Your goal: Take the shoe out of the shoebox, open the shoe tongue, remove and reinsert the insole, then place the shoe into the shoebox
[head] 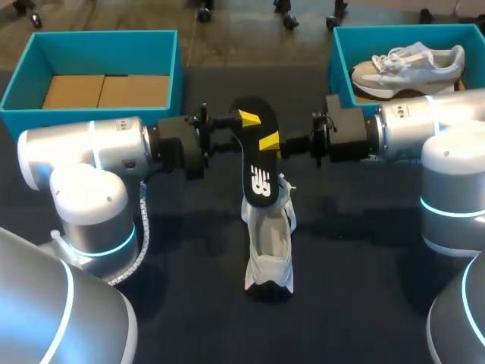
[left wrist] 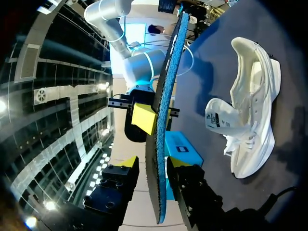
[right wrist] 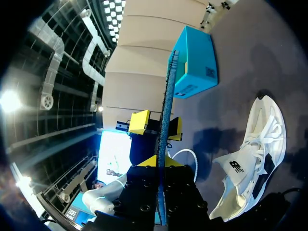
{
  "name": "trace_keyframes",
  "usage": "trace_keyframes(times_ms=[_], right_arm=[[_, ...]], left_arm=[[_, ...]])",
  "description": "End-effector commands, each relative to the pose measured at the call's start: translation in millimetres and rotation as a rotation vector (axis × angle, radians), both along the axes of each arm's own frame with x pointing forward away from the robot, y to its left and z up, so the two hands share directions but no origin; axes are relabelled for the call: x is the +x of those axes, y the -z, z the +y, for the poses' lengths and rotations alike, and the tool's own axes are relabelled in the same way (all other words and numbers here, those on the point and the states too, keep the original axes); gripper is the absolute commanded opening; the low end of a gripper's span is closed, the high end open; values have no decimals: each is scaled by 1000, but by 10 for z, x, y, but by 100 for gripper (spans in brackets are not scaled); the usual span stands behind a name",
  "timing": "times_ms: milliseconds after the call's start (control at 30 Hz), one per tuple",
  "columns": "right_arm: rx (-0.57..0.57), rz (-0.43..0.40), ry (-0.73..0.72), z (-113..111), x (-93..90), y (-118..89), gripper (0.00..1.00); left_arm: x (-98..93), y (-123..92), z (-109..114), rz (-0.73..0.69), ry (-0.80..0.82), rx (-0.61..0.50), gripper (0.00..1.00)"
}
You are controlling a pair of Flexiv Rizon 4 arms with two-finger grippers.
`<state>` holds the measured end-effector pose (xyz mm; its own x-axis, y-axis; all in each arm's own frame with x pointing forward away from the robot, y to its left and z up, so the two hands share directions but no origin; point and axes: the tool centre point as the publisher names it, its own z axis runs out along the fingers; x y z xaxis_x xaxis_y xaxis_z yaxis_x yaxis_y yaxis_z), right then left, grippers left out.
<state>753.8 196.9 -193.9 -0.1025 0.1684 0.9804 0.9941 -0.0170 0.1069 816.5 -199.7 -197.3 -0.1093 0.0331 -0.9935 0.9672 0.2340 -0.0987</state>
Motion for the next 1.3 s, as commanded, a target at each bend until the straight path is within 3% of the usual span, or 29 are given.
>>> trace_keyframes(times_ms=[33,300,467,833,900,1000,1300], right_arm=[[-5,2,1,9,-6,-9,0],[-5,2,1,9,-6,-9,0],[-5,2,1,9,-6,-9,0],[-5,2,1,9,-6,-9,0],[-5,2,1,9,-6,-9,0],[-5,2,1,9,-6,-9,0],[-5,2,1,9,-6,-9,0]], left_arm=[[15,-5,4,-1,-1,2,37],[5,-20,-11,-9,16,11,34],[-7,-39,-19,-17,22,14,22],[-16,-44,-56,-28,40,37,23],[-8,-42,-61,-28,39,41,18],[3,-35,-65,-27,36,47,2],[6,4,-52,-20,43,52,0]])
